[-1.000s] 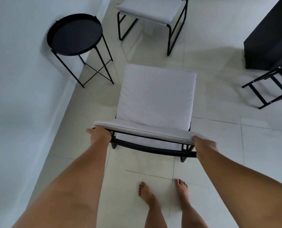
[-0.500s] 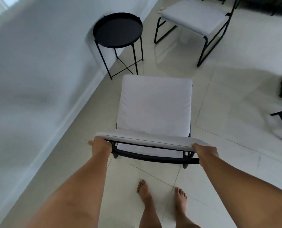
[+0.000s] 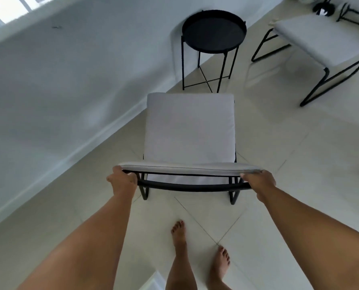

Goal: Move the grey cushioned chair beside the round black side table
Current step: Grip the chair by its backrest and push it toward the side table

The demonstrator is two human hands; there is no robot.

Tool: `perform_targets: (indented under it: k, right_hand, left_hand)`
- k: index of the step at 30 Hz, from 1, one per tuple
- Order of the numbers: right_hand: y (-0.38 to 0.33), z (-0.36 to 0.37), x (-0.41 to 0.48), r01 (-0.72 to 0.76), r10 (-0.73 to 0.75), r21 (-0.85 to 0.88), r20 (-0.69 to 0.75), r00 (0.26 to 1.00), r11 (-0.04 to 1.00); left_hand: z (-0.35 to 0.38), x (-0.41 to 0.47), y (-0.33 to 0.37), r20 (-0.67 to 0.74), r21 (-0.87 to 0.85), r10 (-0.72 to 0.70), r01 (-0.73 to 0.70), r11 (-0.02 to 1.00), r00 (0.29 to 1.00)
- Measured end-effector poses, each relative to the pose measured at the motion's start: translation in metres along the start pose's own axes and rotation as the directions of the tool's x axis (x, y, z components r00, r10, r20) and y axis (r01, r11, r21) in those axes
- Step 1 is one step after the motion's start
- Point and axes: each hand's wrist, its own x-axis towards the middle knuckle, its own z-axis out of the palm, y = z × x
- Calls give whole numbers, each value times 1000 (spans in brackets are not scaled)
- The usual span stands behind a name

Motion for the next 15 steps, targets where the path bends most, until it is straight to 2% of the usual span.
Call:
perform_targets:
  k: [3,4,6,7,8,9,10,11,12,13,14,15]
  right_hand:
    - [-11,17,3,30,-30,-42,2,1000,999]
    - [-16,22,3,16,-16,-43,2,1000,999]
    - [-27,33,0,-73,73,-68,-4,997,995]
    - [-32,40,-7,-131,128,-119,-33,991,984]
    - [-36,49,-19,-146,132,-240,-73,988,960]
    - [-40,58,-33,-76,36,-439,-100,994,895]
    - [-40,68,-46,78,-169,-651,-78,983,755]
    - [-39,77,-57,271,-403,-797,38,914,539]
    - [-38,85,-68,456,-580,-837,217,785,303]
    - [-38,90,-76,598,-645,-793,397,652,116]
    - [-37,95,-82,696,-634,-718,532,562,14]
    - [-37,97,-84,746,-585,-666,609,535,-10]
  left_hand:
    - [-4,0,-5,-60,-73,1,-6,997,998]
    - [-3,-2,-8,-70,-79,39,-45,996,997]
    - [3,-12,-6,5,-47,150,-150,988,989]
    - [9,-18,-5,79,-6,178,-179,984,981]
    - [14,-24,-5,139,47,178,-186,981,974]
    - [20,-29,-7,177,145,185,-212,967,967]
    - [25,-33,-9,201,291,241,-293,911,949]
    - [30,-37,-10,239,437,336,-410,801,911]
    - [34,-39,-11,292,540,439,-525,657,850]
    - [37,-39,-11,355,575,522,-622,532,775]
    - [40,-40,-9,415,572,572,-692,441,707]
    - [40,-40,-5,464,561,584,-731,388,666]
